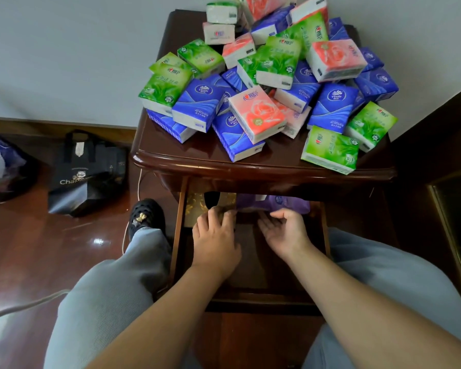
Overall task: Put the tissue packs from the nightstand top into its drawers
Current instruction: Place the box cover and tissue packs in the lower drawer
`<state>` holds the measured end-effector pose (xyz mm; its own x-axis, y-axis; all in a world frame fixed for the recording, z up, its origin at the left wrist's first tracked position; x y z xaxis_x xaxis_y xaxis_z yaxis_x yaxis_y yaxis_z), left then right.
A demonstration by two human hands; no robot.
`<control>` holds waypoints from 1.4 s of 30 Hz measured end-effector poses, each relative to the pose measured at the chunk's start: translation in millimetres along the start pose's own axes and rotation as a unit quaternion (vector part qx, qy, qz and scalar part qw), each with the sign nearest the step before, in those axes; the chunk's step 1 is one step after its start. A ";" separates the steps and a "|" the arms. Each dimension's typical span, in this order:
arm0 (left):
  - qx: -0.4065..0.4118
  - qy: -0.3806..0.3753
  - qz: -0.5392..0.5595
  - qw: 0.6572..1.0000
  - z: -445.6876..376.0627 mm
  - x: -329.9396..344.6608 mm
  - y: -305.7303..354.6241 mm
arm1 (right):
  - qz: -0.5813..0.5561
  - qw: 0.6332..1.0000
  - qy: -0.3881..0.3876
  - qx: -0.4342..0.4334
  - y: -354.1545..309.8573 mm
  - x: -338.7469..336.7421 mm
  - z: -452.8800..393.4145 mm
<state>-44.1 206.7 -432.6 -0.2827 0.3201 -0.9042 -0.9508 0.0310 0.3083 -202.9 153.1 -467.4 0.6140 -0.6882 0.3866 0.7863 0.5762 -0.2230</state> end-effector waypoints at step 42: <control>0.010 0.103 0.354 0.930 50.4 -141.6 83.6 | 0.235 0.959 0.012 -0.158 -90.7 52.1 192.5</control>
<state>-77.2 211.7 -263.9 -0.8564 0.0791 -0.5102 -0.5161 -0.1008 0.8506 -255.5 149.9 -254.8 0.9044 -0.3969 0.1563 0.4011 0.6663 -0.6287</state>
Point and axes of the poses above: each hand's wrist, its own z-axis away from the middle knuckle, its own x-axis out of the palm, y = z × x, the point moved 1 cm from there along -z, towards the middle knuckle, and after that the axes turned 9 degrees about x, right-handed, at the moved point
